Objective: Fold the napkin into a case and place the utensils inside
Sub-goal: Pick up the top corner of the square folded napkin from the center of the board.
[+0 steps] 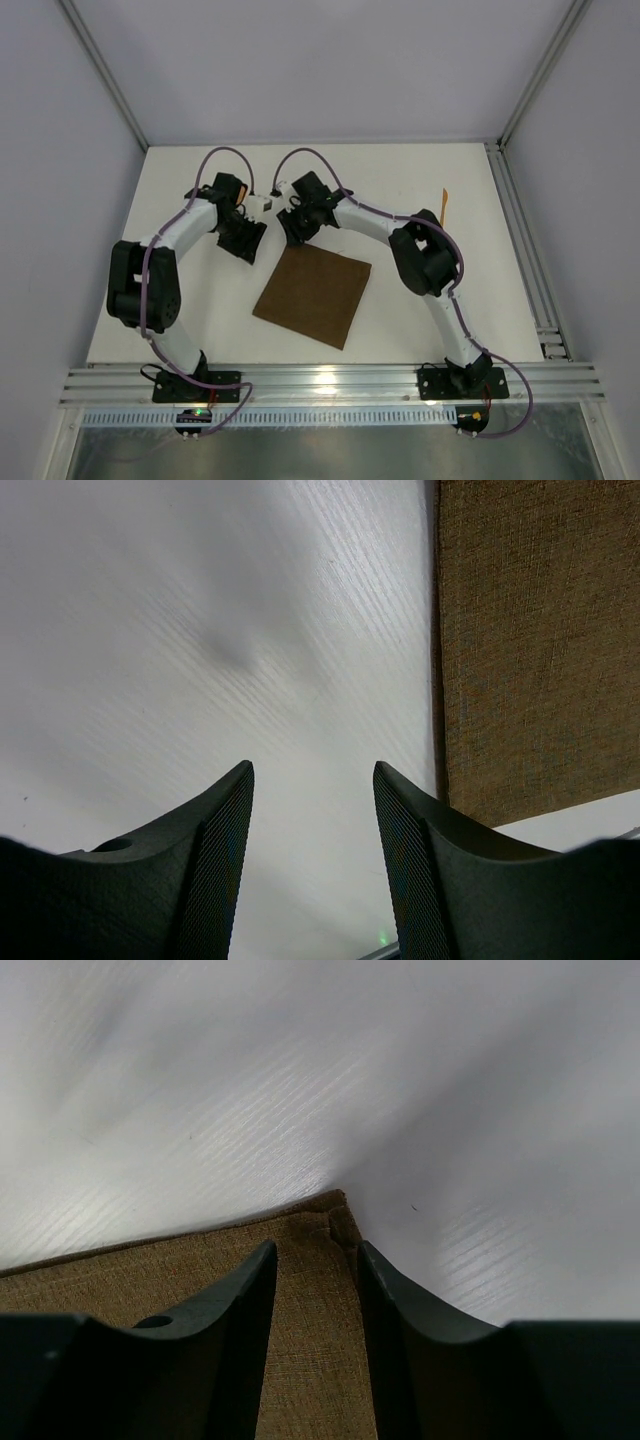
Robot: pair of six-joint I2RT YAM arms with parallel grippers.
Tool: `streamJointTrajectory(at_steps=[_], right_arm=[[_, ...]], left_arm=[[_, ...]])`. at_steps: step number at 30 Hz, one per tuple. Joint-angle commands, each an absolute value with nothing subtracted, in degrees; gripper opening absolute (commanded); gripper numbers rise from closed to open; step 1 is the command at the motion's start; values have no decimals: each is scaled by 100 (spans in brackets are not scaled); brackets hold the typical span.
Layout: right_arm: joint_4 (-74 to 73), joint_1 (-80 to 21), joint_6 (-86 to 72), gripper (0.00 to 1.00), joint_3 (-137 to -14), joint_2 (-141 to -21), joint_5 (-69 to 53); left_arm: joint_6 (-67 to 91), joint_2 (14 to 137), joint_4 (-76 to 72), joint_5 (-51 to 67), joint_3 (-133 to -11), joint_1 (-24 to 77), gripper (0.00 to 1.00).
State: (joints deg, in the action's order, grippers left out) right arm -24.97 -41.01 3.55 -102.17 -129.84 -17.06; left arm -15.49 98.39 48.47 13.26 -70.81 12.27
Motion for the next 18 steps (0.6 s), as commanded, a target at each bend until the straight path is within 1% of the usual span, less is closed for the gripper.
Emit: streamJointTrajectory(at_steps=[1,6,7,8,10,11,13,18], right_arm=[[-2540,-4131,290,42,-10389,-12999,-1635],[-2435,-4140,255,42,-10380,-12990,-1494],[-2426,-4140,246,41,-10389,-12999,-1503],[-2365,-4140,211,36,-10363,-13016,-1538],[-2312,-4140,141,32,-10327,-13060,-1705],[-2294,-4140,88,28,-10301,-13078,-1722],[-2215,-4148,53,27,-10240,-13104,-1723],[-2162,-4148,9,20,-10239,-13096,-1705]], left_arm=[[-1617,9730,4808,1441,-7172,1178,54],[-1617,9791,4790,1476,-7163,1178,53],[-1608,9800,4799,1477,-7163,1169,53],[-1617,9817,4799,1485,-7172,1169,53],[-1626,9800,4799,1503,-7181,1169,53],[-1635,9774,4808,1503,-7172,1160,53],[-1643,9765,4799,1503,-7172,1169,53],[-1644,9738,4816,1555,-7181,1143,53]])
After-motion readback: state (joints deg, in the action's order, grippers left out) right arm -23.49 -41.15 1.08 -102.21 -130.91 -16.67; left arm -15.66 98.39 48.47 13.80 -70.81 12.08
